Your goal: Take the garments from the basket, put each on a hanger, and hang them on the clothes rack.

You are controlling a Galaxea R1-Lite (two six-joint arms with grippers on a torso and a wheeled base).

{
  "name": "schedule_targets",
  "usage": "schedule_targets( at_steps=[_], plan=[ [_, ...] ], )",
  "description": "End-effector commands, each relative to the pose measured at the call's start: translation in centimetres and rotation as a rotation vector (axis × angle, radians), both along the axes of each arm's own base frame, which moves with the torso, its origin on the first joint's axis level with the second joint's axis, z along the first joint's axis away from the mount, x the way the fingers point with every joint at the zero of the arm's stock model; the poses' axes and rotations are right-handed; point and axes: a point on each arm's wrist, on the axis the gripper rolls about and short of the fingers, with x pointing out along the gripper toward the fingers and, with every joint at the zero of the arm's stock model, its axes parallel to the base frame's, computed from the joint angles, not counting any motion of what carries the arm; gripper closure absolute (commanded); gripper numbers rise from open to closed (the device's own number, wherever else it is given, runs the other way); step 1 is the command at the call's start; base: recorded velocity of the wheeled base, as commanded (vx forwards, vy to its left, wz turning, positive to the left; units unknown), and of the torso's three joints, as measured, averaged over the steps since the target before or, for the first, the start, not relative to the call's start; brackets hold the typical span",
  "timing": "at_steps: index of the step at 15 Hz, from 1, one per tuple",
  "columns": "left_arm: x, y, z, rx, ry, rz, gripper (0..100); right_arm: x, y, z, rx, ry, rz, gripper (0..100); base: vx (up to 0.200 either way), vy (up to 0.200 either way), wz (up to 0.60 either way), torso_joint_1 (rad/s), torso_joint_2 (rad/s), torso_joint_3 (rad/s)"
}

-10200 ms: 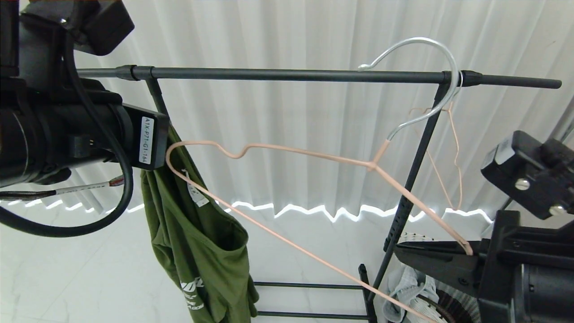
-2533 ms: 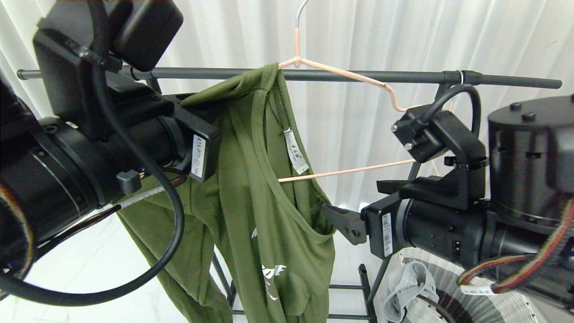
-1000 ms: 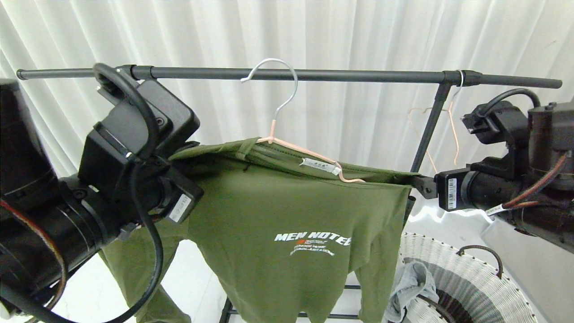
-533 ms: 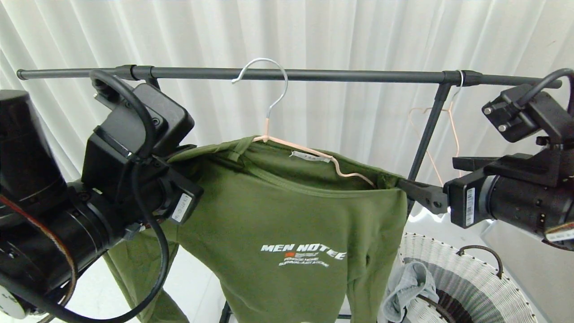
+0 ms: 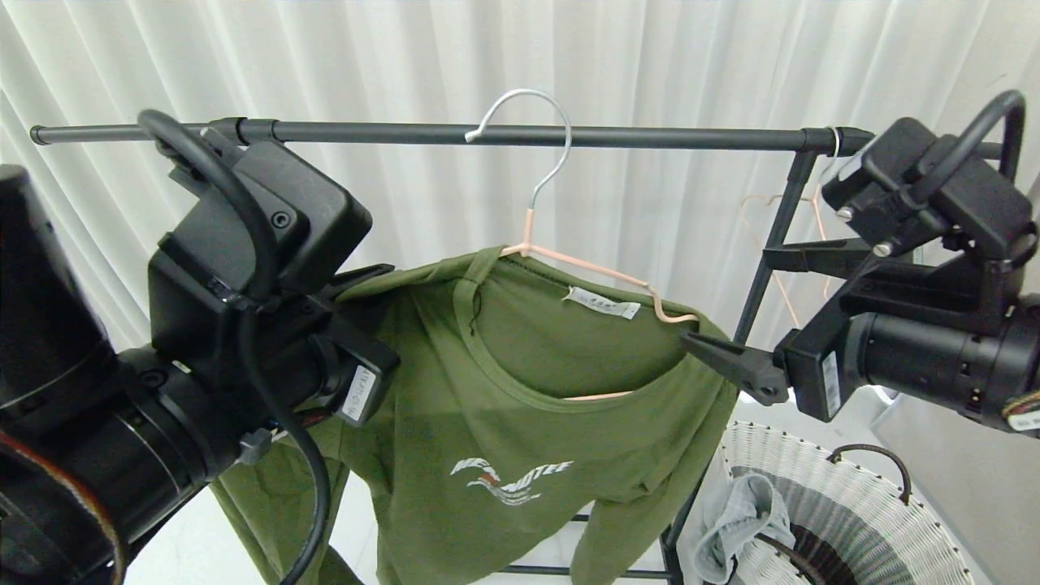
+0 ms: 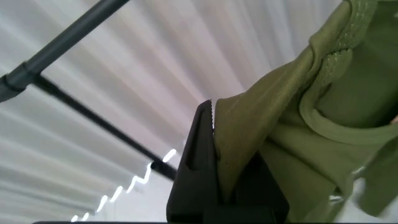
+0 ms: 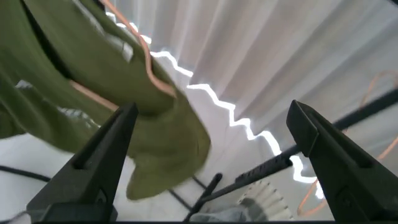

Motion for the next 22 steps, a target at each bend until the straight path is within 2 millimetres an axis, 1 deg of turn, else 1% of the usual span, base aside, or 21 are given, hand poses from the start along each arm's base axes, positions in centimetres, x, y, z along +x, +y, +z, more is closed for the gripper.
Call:
schedule_targets(
  at_steps=[1,4,6,11,12,22],
  plan=[
    [-0.2,-0.4,0.0,-0.001,-0.004,-0.022,100,1.1,2.4,-0.7,-0.038,-0.006,0.028,0,0.000,0.000,0.00,0.000,0.00,0.000],
    [-0.6,-0.7,0.0,0.003,-0.009,-0.044,100,2.5,4.1,-0.5,-0.051,-0.033,0.020,0,0.000,0.000,0.00,0.000,0.00,0.000],
    [-0.9,-0.9,0.1,0.008,-0.012,-0.061,100,3.5,4.6,-0.2,-0.056,-0.045,0.000,0,0.000,0.000,0.00,0.000,0.00,0.000],
    [-1.5,-1.3,0.2,0.003,-0.018,-0.095,100,3.9,4.9,-0.6,-0.078,-0.045,0.000,0,0.000,0.000,0.00,0.000,0.00,0.000],
    [-1.5,-1.3,0.2,0.002,-0.019,-0.095,100,3.9,4.9,-0.6,-0.078,-0.045,0.000,100,0.000,0.000,0.00,0.000,0.00,0.000],
    [-1.4,-1.3,0.1,0.005,-0.017,-0.094,100,3.5,4.4,-0.1,-0.061,-0.056,-0.003,100,0.000,0.000,0.00,0.000,0.00,0.000]
  ],
)
